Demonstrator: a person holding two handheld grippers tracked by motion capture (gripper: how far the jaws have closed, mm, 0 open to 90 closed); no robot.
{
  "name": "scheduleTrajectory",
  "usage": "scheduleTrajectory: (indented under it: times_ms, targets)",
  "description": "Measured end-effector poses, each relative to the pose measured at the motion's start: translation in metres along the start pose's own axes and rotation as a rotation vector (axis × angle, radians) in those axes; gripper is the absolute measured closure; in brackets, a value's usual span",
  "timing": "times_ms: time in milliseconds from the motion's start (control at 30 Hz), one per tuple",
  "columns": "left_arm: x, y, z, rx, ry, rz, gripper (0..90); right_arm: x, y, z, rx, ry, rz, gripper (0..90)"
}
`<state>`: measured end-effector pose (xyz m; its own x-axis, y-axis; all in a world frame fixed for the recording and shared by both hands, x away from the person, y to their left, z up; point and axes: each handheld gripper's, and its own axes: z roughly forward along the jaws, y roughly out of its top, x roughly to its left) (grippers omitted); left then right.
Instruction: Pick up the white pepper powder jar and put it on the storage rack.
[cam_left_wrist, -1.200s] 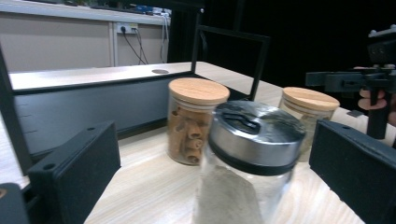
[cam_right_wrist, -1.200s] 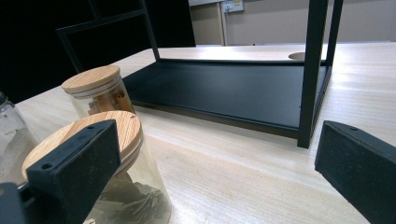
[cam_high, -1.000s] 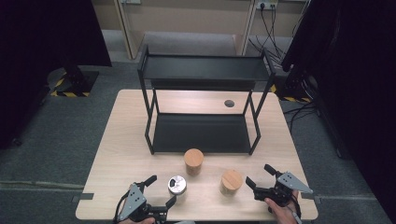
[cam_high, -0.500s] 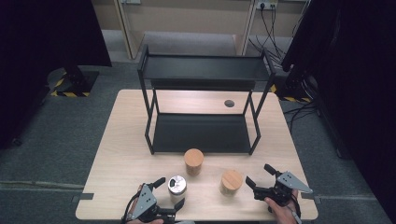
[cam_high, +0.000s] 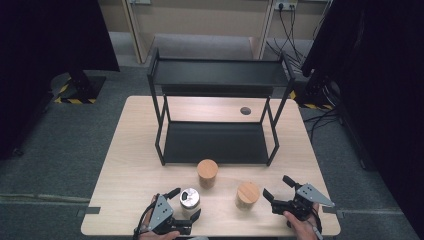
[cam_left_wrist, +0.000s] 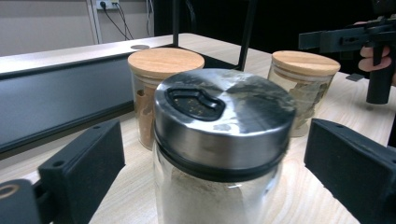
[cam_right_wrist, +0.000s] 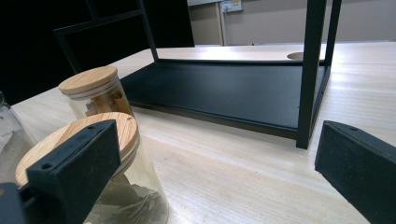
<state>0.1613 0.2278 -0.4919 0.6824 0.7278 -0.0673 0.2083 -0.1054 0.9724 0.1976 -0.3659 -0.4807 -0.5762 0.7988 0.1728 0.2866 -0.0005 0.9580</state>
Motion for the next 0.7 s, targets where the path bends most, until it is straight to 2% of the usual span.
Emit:
scheduleTrajectory:
  times_ms: [100, 200, 267, 433, 500, 567, 700]
  targets:
    - [0.0008, 0.0029, 0.0047, 0.021, -0.002, -0.001, 7.0, -0.0001, 0.0000, 0.0000, 0.000, 0.000, 0.003, 0.4]
    - [-0.0052, 0.0058, 0.0069, 0.044, 0.021, 0.028, 10.5, 0.0000, -0.0002, -0.0002, -0.002, 0.000, 0.002, 0.4]
    - [-0.0057, 0.0061, 0.0074, 0.049, 0.022, 0.031, 12.1, 0.0000, -0.0004, -0.0002, -0.004, 0.000, 0.003, 0.4]
    - [-0.0064, 0.0062, 0.0100, 0.072, 0.032, 0.044, 21.3, 0.0001, -0.0006, -0.0005, -0.006, 0.002, 0.002, 0.4]
    - [-0.0028, 0.0055, 0.0103, 0.071, 0.014, 0.031, 25.0, 0.0000, -0.0007, -0.0005, -0.007, 0.002, 0.002, 0.4]
    - [-0.0055, 0.0055, 0.0100, 0.068, 0.019, 0.050, 30.3, -0.0002, -0.0008, -0.0005, -0.008, 0.003, 0.003, 0.4]
    - [-0.0042, 0.0044, 0.0092, 0.063, 0.015, 0.043, 30.6, -0.0003, -0.0008, -0.0003, -0.007, 0.006, 0.002, 0.4]
